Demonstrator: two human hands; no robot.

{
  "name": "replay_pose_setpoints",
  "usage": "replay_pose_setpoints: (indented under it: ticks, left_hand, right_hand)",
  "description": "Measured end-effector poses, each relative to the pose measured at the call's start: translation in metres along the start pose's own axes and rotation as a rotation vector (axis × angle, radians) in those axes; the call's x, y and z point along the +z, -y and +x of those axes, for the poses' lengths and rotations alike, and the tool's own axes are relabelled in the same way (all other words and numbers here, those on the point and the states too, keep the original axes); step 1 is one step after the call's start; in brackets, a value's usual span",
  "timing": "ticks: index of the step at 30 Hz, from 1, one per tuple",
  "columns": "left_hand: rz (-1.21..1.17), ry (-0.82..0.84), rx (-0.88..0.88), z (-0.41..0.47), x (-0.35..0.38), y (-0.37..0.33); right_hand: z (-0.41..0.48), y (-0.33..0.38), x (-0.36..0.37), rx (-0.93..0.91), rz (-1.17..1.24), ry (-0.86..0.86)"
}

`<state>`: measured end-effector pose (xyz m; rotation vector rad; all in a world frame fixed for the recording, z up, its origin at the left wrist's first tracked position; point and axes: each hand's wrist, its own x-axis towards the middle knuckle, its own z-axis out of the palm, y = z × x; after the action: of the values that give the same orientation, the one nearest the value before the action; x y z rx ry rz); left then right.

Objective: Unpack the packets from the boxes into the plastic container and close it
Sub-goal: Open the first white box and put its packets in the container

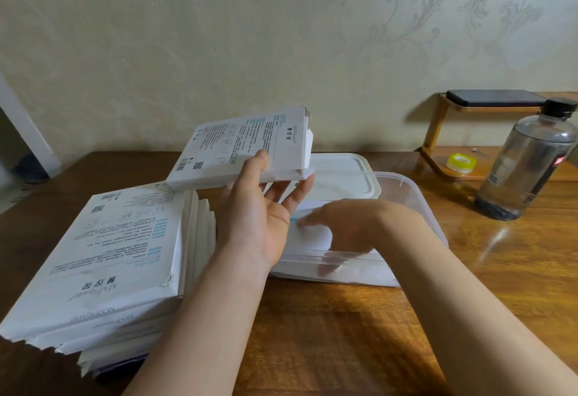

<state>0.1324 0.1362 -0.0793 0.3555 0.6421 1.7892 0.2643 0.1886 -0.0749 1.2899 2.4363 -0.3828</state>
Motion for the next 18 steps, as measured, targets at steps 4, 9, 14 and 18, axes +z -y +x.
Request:
replay_pose_setpoints:
  ticks: [4,9,14,18]
  left_hand:
    - [-0.003,-0.004,-0.003,0.000,0.000,0.001]
    - [-0.007,0.005,-0.004,0.000,0.000,0.001]
    - [0.000,0.008,-0.009,0.000,0.000,0.002]
    - [0.006,0.010,-0.007,0.000,0.001,0.002]
  right_hand:
    - [0.006,-0.002,0.003,-0.033,-0.009,0.014]
    - [0.015,-0.001,0.010,-0.034,0.049,-0.004]
    - [0.019,-0.001,0.012,-0.048,0.024,0.004]
    - [0.024,-0.004,0.013,-0.045,0.027,-0.009]
